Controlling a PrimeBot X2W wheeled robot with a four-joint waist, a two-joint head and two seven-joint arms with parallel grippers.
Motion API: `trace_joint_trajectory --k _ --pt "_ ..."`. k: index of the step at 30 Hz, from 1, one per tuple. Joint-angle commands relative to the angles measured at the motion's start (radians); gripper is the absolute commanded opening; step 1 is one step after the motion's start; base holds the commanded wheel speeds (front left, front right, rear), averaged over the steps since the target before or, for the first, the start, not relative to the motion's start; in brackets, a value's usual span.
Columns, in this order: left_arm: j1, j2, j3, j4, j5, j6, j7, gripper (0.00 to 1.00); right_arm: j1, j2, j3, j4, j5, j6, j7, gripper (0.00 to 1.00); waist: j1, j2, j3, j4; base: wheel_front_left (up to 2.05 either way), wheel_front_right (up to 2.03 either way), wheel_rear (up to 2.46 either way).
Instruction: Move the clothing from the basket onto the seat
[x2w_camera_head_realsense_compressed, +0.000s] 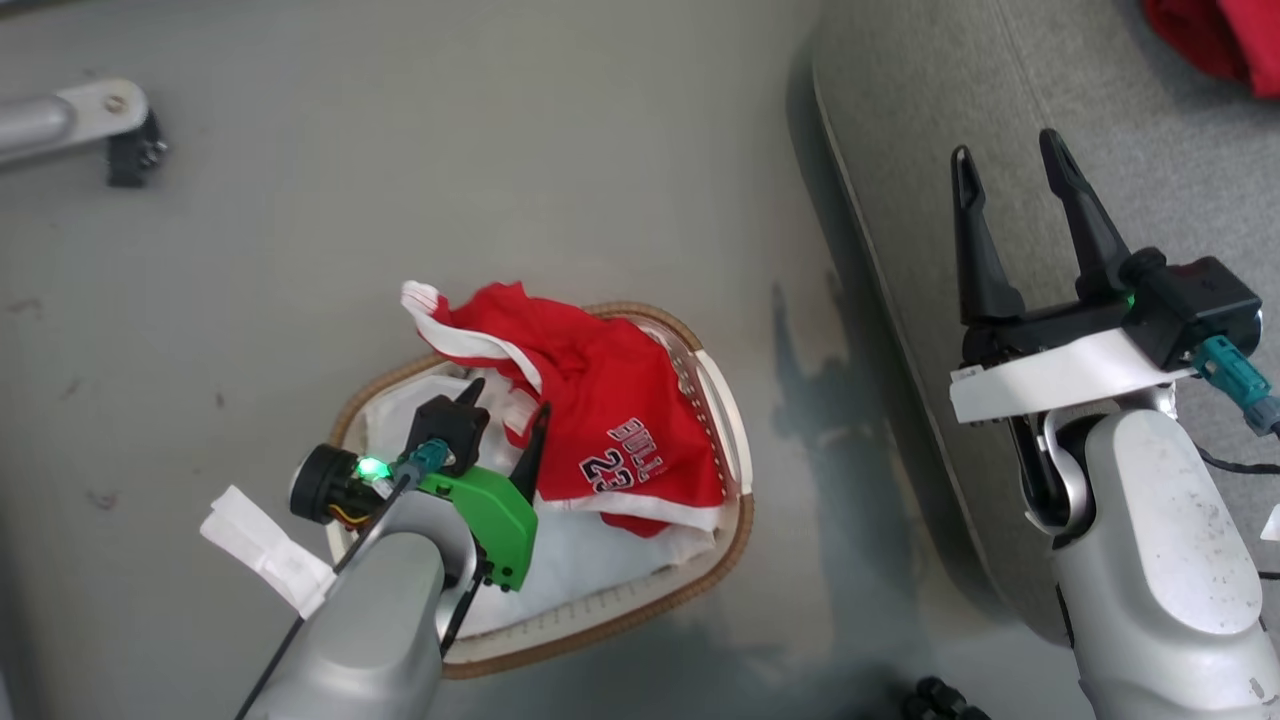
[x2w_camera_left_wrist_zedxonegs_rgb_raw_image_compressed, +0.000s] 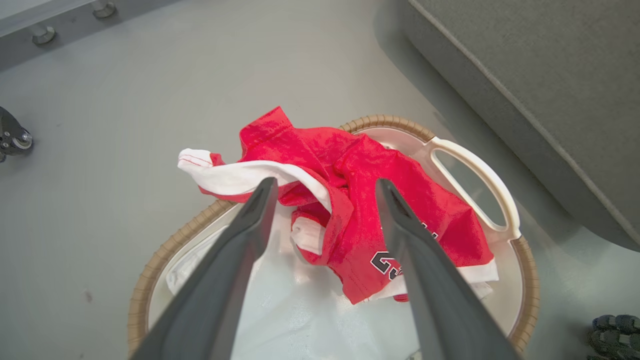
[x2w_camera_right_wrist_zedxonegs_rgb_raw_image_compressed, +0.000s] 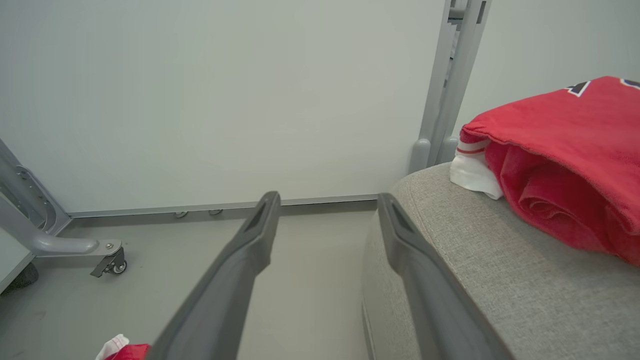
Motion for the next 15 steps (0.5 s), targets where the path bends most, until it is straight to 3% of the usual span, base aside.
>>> trace_joint_trajectory --k 1,15 --pt "-0.035 0.01 -0.003 0.03 -0.003 -0.003 -0.003 1.0 -0.022 -0.001 0.005 -0.007 0.015 -0.001 0.0 1.0 -0.0001 0.0 0.142 -0.1 0.0 0.0 0.0" --pt "-0.171 0.041 -0.029 0.243 -0.03 -0.003 0.003 1.0 -0.098 -0.001 0.049 -0.052 0.08 -0.001 0.0 1.0 -0.0001 0.0 0.295 -0.185 0.0 0.0 0.0"
